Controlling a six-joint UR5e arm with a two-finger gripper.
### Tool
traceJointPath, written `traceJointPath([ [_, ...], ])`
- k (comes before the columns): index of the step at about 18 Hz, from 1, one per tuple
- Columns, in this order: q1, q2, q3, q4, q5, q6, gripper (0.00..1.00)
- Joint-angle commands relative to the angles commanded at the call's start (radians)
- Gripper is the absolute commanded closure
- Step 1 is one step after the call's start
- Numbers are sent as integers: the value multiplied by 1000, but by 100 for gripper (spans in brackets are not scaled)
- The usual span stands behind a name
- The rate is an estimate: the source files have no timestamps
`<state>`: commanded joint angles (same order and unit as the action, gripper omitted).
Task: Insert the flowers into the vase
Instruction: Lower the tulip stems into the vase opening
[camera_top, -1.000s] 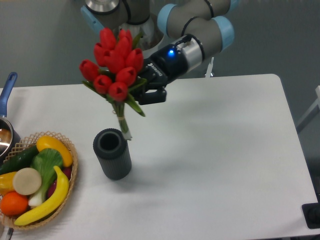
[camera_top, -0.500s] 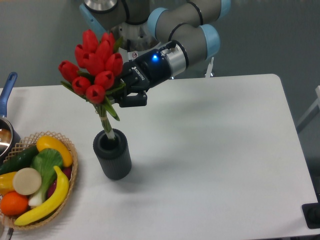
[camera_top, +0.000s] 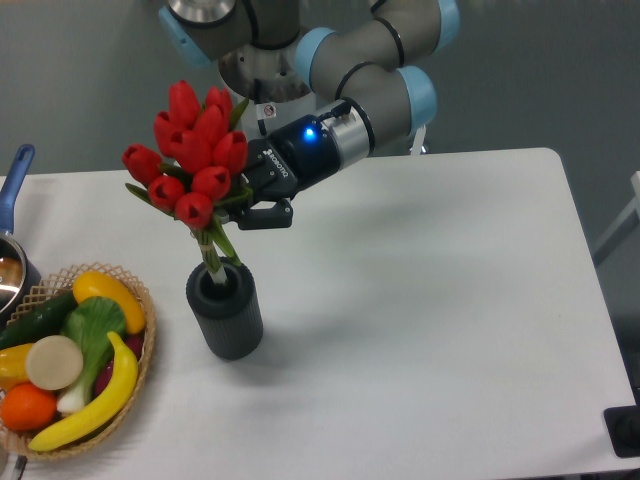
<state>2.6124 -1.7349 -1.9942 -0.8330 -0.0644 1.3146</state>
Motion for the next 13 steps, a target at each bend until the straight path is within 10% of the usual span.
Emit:
traceJointPath([
  [13,-22,-57,-37,2,9,3,70],
])
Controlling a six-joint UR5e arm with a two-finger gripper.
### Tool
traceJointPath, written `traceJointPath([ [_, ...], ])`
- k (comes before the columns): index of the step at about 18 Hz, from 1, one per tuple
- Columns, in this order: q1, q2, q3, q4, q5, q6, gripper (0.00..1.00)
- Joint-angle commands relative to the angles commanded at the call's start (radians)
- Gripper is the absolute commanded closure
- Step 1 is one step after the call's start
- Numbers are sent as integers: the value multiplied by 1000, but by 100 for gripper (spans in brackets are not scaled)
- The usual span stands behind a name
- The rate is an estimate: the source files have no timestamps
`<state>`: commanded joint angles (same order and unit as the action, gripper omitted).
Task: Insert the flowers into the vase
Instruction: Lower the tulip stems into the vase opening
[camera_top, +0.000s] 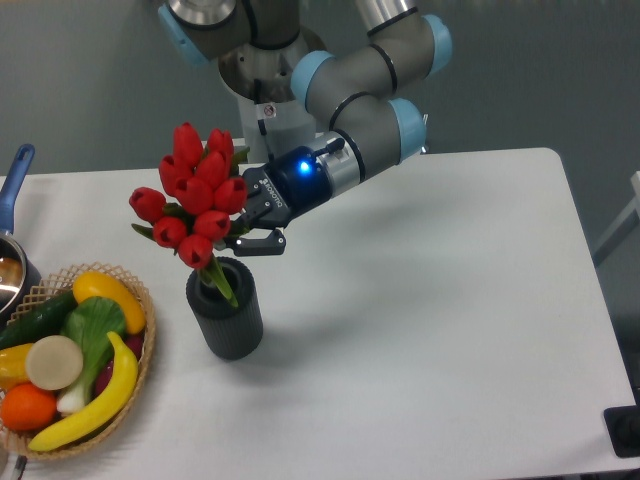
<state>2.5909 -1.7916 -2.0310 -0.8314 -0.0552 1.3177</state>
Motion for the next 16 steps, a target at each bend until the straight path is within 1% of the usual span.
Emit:
traceJointPath([
  [5,0,-12,-21,2,6,29,70],
  [10,6,-37,-22,5,8,32,70],
  [12,9,-48,-26,5,8,64,70],
  [14,12,-55,-49,3,8,122,70],
  [16,18,-71,-57,5,8,149,70],
])
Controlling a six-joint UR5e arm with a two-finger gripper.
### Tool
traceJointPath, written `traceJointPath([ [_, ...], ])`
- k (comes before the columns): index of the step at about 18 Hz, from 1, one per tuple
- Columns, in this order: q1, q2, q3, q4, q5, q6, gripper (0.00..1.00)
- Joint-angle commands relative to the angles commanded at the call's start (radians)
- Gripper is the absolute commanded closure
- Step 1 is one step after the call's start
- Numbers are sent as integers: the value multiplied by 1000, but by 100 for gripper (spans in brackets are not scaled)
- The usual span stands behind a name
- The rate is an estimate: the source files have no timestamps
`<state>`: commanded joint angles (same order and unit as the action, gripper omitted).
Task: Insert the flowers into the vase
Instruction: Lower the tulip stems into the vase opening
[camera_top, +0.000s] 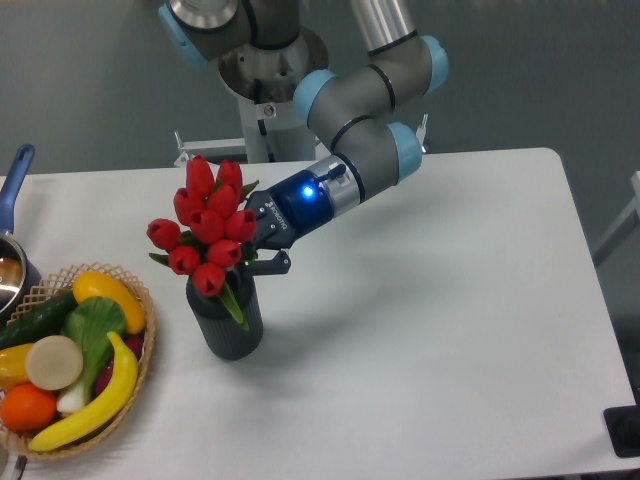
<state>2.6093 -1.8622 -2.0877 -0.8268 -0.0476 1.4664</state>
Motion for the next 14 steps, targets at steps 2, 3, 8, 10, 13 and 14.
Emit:
traceJointPath([
  [2,3,-6,0,-2,0,2,70],
  [3,3,-9,1,0,2,2,70],
  [8,5,-20,0,0,77,3,70],
  [10,5,-29,2,0,78,3,70],
  [13,5,-41,0,2,81,3,70],
  [14,5,-43,0,2,81,5,70],
])
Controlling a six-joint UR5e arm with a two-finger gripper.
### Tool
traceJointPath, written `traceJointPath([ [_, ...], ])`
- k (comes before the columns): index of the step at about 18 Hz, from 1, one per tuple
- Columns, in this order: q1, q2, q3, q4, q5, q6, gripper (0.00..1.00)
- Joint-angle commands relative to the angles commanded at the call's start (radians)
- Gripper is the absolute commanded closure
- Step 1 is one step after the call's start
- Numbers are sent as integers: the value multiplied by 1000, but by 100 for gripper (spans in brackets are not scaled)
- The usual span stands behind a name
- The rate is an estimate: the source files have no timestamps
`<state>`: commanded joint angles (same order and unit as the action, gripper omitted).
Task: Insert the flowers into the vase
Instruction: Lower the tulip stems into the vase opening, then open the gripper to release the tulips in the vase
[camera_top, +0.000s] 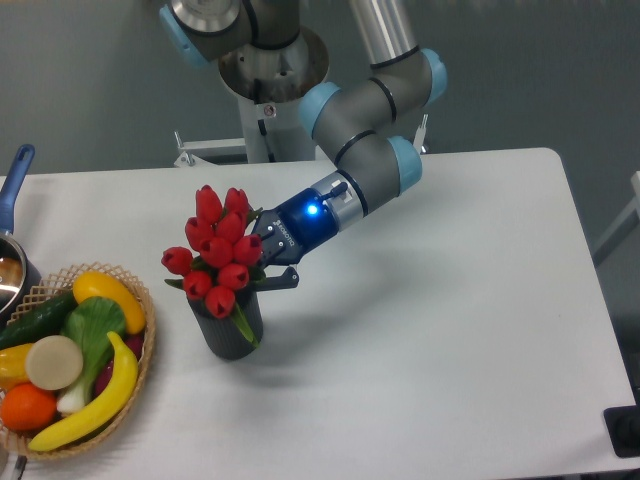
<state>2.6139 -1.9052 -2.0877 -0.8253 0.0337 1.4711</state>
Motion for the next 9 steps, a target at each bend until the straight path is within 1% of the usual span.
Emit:
traceJointPath([
  [2,0,-3,-2,2,5,0,69],
  [3,0,-5,-2,2,5,6,68],
  [4,0,-8,-2,2,5,20,62],
  [5,0,-8,0,2,3,34,53],
  [6,0,-8,0,0,3,40,41],
  [7,0,-8,0,0,3,41,34],
  [9,2,-6,0,2,3,41,32],
])
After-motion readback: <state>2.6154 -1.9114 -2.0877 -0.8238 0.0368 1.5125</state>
